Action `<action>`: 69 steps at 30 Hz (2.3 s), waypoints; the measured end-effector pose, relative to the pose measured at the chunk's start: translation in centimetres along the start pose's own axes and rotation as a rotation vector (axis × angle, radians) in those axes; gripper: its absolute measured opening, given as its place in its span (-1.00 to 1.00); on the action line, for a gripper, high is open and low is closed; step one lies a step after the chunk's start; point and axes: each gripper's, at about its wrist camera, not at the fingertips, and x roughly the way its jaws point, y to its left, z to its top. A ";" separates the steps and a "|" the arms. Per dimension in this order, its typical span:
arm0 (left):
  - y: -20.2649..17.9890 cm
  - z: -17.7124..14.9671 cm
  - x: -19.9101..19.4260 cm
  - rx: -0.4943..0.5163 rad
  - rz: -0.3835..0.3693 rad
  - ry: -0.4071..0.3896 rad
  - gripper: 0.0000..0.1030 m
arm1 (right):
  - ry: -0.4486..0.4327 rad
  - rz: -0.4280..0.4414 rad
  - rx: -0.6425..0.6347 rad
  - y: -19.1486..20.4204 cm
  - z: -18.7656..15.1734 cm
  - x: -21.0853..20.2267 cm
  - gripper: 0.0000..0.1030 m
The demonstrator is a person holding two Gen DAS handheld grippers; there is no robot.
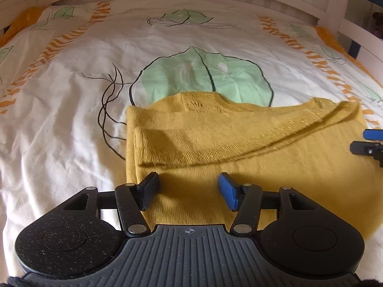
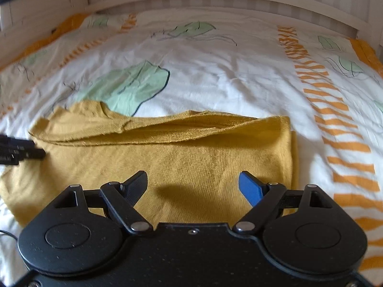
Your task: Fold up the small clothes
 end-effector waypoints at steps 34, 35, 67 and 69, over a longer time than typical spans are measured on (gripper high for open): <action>2.7 5.7 4.5 -0.243 0.086 0.010 0.29 | -0.140 -0.070 0.170 -2.2 0.5 6.4 1.00; 2.5 5.5 3.9 -0.241 0.082 0.008 0.29 | -0.141 -0.069 0.170 -2.3 0.5 6.4 1.00; -0.9 1.6 2.4 -0.160 0.160 0.125 0.62 | -0.143 -0.073 0.167 -2.3 0.5 6.7 1.00; -0.8 1.6 2.5 -0.158 0.159 0.120 0.64 | -0.143 -0.073 0.167 -2.3 0.5 6.7 1.00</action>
